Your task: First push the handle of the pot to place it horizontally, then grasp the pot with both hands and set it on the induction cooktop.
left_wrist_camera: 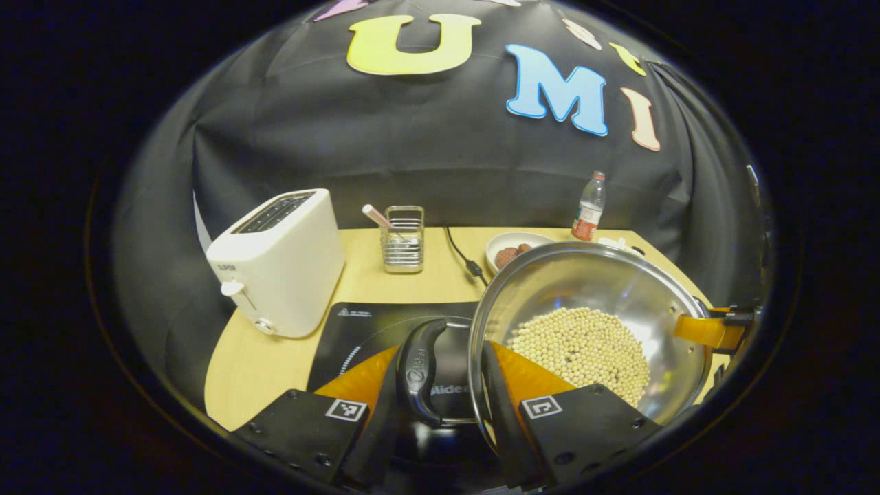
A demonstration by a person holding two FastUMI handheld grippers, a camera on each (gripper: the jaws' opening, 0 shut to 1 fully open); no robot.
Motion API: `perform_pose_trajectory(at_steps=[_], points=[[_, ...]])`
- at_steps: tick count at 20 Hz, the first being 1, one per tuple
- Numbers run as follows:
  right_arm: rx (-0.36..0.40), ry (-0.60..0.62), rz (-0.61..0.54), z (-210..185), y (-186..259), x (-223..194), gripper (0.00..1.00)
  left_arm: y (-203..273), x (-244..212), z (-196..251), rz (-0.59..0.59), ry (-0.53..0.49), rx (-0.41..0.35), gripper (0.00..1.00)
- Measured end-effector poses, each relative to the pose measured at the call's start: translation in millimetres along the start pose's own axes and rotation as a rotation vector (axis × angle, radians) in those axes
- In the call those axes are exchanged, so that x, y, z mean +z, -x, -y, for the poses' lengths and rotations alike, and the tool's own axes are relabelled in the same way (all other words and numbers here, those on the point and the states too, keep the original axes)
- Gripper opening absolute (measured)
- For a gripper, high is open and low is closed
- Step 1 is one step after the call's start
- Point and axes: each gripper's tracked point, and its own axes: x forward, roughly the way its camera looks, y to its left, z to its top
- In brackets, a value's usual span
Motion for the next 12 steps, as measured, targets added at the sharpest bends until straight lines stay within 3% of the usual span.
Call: perform_pose_trajectory(at_steps=[2, 4, 12], points=[[0.005, -0.003, 0.0, -18, -2, -4, 0.53, 2, 0, -16, -0.003, 0.0, 0.007, 0.71], [0.013, -0.003, -0.001, -34, -4, -5, 0.53, 5, -3, -35, -0.004, 0.002, 0.017, 0.63], [0.058, 0.015, -0.017, -87, -16, -13, 0.53, 15, -14, -95, -0.01, 0.031, 0.074, 0.67]])
